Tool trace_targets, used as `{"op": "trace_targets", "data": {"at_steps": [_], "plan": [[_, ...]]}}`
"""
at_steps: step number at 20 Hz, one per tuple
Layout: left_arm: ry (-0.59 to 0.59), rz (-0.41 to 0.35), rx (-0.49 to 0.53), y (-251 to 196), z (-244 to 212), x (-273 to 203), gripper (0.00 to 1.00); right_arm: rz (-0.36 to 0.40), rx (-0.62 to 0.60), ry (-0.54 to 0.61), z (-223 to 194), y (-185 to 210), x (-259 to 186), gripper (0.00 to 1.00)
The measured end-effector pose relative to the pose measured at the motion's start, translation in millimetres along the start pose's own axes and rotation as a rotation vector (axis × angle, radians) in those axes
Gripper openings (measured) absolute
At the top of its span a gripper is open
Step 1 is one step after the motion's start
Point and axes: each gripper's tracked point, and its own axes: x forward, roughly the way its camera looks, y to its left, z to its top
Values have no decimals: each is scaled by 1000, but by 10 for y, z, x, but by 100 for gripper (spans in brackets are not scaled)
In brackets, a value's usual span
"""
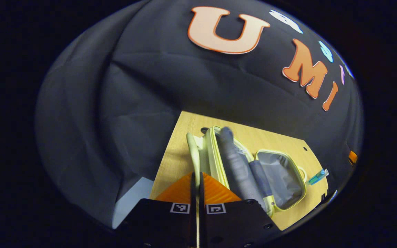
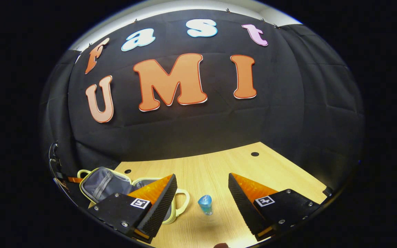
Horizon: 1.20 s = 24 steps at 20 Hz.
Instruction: First open the suitcase, pack the skin care products into it, and then close the suitcase.
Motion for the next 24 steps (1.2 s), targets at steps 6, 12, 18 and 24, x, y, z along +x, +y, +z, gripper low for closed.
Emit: {"op": "trace_targets", "data": {"at_steps": [6,12,18,24], "plan": [[116,39,9,350,-596,246,5,-12,-13,42,-122,-21,10,95],[164,108,52,496,-755,291,27,-24,-10,47,-204,-103,-73,95],[84,234,150,643,-467,95,98,-42,-20,45,-256,-224,-125,95],[-203,276,211,-5,394,-343,97,-30,-93,-3,-162,-334,-58,95]]}}
